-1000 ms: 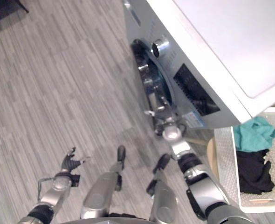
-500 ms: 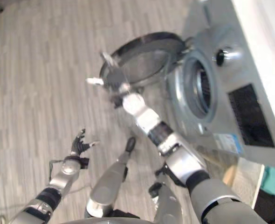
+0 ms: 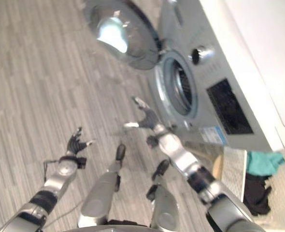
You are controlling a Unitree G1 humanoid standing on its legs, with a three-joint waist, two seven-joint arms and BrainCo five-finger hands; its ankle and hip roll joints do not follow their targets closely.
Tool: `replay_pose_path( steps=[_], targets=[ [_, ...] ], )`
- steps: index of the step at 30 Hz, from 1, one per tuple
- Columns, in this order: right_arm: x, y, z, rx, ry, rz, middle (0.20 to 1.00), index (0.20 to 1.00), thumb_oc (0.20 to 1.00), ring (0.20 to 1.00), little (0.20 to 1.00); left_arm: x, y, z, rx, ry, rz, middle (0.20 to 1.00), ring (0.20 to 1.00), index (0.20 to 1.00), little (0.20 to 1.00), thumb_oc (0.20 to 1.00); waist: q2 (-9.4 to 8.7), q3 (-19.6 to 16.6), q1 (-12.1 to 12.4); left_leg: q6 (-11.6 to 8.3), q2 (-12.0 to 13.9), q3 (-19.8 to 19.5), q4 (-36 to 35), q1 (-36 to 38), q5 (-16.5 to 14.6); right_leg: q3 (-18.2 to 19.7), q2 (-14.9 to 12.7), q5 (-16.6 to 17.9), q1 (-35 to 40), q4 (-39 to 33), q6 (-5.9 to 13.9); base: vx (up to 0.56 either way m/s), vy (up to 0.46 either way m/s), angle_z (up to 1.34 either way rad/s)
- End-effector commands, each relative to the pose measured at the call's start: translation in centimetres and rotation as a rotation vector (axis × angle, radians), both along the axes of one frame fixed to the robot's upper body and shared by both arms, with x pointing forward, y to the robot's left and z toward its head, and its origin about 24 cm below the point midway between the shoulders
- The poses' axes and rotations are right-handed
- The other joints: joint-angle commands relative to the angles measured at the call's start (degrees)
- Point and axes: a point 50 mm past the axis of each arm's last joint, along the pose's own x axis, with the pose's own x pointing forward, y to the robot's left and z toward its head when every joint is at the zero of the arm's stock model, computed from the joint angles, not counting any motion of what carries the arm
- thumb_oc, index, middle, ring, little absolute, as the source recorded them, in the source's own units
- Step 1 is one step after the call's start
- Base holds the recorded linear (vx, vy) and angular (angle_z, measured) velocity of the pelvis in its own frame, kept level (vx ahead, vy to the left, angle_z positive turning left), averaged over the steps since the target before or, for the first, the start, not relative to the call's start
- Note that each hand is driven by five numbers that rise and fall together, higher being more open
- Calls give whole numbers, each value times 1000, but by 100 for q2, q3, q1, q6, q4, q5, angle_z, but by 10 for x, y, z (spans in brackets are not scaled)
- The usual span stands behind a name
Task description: Grab the laundry basket,head to the washer,open it,put in the laundry and shut it.
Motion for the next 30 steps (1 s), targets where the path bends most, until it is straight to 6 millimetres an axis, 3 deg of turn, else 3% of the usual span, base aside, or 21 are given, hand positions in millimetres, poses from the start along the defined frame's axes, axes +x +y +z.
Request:
replay_pose_path(
  steps=[1, 2, 4, 5, 6, 7, 10, 14, 19, 23, 24, 26, 27, 29, 30],
  targets=[
    [-4, 7, 8, -9, -66, 70, 1000, 1000, 1000, 1000, 1000, 35, -4, 42, 148, -159, -13, 1000, 1000, 1000, 1000, 1000, 58, -68, -284, -36, 71, 281, 387, -80, -772, -42, -305, -500, -190, 363, 449, -44, 19, -37],
    [-4, 7, 8, -9, -67, 69, 1000, 1000, 1000, 1000, 1000, 36, -4, 43, 148, -160, -14, 1000, 1000, 1000, 1000, 1000, 56, -64, -274, -36, 71, 285, 390, -84, -773, -38, -306, -502, -197, 368, 449, -64, 35, -59],
    [-12, -18, -3, -3, -32, -1, 1000, 1000, 1000, 1000, 1000, 70, 33, 97, 341, -245, 80, 1000, 1000, 1000, 1000, 1000, -40, 9, -788, -32, 130, 512, 408, -213, -724, 151, -251, -405, -478, 379, 484, -91, 47, -61],
    [-12, -18, -3, -2, -33, -2, 1000, 1000, 1000, 1000, 1000, 71, 33, 98, 341, -247, 79, 1000, 1000, 1000, 1000, 1000, -42, 13, -778, -32, 129, 515, 409, -217, -723, 156, -252, -404, -484, 381, 484, -81, 28, -50],
    [-14, -27, -1, 7, -39, -22, 1000, 1000, 1000, 1000, 1000, 77, 57, 114, 408, -236, 154, 1000, 1000, 1000, 1000, 1000, -64, 44, -937, -36, 161, 581, 403, -271, -693, 216, -232, -364, -623, 391, 491, -33, 8, -45],
    [-14, -27, -1, 7, -39, -22, 1000, 1000, 1000, 1000, 1000, 77, 57, 114, 408, -236, 153, 1000, 1000, 1000, 1000, 1000, -65, 44, -936, -36, 161, 581, 403, -272, -693, 217, -232, -364, -624, 391, 491, -59, 18, -47],
    [-16, -40, 15, 19, -116, -40, 1000, 1000, 1000, 1000, 1000, 73, 99, 127, 535, -182, 280, 1000, 1000, 1000, 1000, 1000, -100, 122, -1146, -38, 215, 705, 380, -367, -641, 283, -188, -308, -832, 410, 519, -26, 16, -33],
    [-23, -44, 22, 57, -140, -38, 1000, 1000, 1000, 1000, 1000, 60, 126, 118, 554, -113, 379, 1000, 1000, 1000, 1000, 1000, -135, 162, -1194, -47, 237, 775, 352, -417, -612, 315, -160, -237, -927, 379, 530, 5, 2, -30],
    [-29, -51, 20, 118, -137, -85, 1000, 1000, 1000, 1000, 1000, 25, 163, 86, 530, 19, 517, 1000, 1000, 1000, 1000, 1000, -135, 40, -1125, -93, 236, 682, 283, -371, -609, 254, -123, -200, -812, 239, 520, 37, -30, -6],
    [-28, -49, 23, 116, -152, -90, 1000, 1000, 1000, 1000, 1000, 15, 153, 63, 477, 31, 472, 1000, 1000, 1000, 1000, 1000, -121, -88, -1069, -95, 244, 675, 362, -202, -737, 300, -115, -304, -626, 272, 467, 40, -12, 13],
    [-27, -50, 25, 111, -169, -105, 1000, 1000, 1000, 1000, 1000, 8, 136, 41, 433, 46, 412, 1000, 1000, 1000, 1000, 1000, -106, -178, -1043, -84, 257, 714, 426, -38, -850, 341, -123, -373, -475, 313, 440, 56, 32, 16],
    [-27, -50, 27, 109, -181, -111, 1000, 1000, 1000, 1000, 1000, 3, 128, 31, 403, 57, 392, 1000, 1000, 1000, 1000, 1000, -94, -212, -1036, -71, 255, 745, 472, 66, -922, 375, -130, -406, -390, 330, 430, 34, 49, 5],
    [-27, -55, 33, 82, -221, -136, 1000, 1000, 1000, 1000, 1000, -10, 107, 6, 335, 80, 333, 1000, 1000, 1000, 1000, 1000, -95, -300, -1055, 8, 212, 869, 503, 261, -928, 398, -197, -370, -268, 369, 372, 15, 75, -4],
    [-27, -56, 35, 69, -236, -148, 1000, 1000, 1000, 1000, 1000, -16, 94, -5, 294, 96, 305, 1000, 1000, 1000, 1000, 1000, -70, -345, -1054, 24, 204, 937, 508, 399, -979, 442, -201, -399, -194, 396, 372, 56, 79, -14],
    [-26, -61, 39, 42, -264, -181, 1000, 1000, 1000, 1000, 1000, -32, 78, -28, 235, 150, 263, 1000, 1000, 1000, 1000, 1000, -19, -458, -1089, 64, 186, 1092, 484, 711, -1074, 559, -191, -443, -56, 445, 378, 74, 59, -27]
  ],
)
